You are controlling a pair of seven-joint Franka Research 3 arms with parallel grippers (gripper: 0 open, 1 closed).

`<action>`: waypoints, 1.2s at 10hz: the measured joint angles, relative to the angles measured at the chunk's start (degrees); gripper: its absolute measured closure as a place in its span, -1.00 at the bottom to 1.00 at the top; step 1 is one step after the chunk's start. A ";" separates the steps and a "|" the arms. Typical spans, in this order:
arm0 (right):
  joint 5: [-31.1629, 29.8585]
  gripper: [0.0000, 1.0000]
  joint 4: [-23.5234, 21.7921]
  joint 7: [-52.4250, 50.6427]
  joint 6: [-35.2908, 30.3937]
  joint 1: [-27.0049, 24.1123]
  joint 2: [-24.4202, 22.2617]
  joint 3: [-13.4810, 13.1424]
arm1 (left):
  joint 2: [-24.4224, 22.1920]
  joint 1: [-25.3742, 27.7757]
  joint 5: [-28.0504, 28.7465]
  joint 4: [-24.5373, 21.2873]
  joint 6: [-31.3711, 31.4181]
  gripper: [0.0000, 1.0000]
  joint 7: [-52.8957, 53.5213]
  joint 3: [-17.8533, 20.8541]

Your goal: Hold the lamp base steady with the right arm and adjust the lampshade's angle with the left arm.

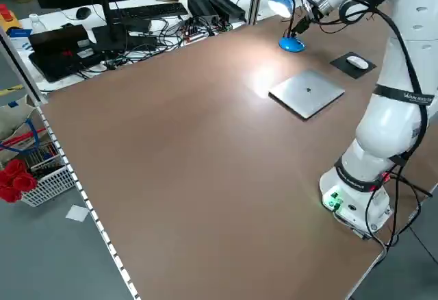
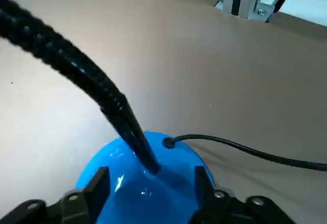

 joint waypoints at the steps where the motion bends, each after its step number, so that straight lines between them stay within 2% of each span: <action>1: 0.00 -0.28 0.71 0.00 0.02 0.26 0.44 -0.10 | 1.98 -0.15 -0.26 1.11 1.41 -0.99 3.02 -0.92; 2: 0.00 -0.15 1.28 0.00 0.02 0.41 0.70 -0.13 | 4.10 -0.21 -0.41 2.33 2.53 -0.99 6.32 -1.82; 3: 0.00 -0.11 1.67 0.00 0.02 0.48 0.89 -0.15 | 5.92 -0.24 -1.42 3.13 3.22 -0.98 9.68 -2.91; 4: 0.00 -0.06 2.03 0.01 0.02 0.53 1.08 -0.16 | 7.22 -0.32 -2.80 3.46 3.65 -0.98 13.63 -4.04; 5: 0.00 0.10 2.44 0.07 0.02 0.63 1.29 -0.16 | 8.21 -0.41 -3.74 3.52 5.09 -0.98 19.07 -4.94; 6: 0.00 0.15 2.96 0.09 0.02 0.78 1.64 -0.16 | 9.00 -0.44 -4.34 3.58 6.76 -0.98 23.17 -5.80; 9: 0.00 0.23 5.08 0.12 0.02 1.46 3.35 -0.17 | 11.46 -0.55 -4.43 3.63 10.21 -0.99 25.26 -6.72; 12: 0.00 0.37 5.64 0.13 0.04 1.59 3.71 -0.17 | 13.78 -0.66 -8.28 3.70 10.79 -0.99 24.64 -6.75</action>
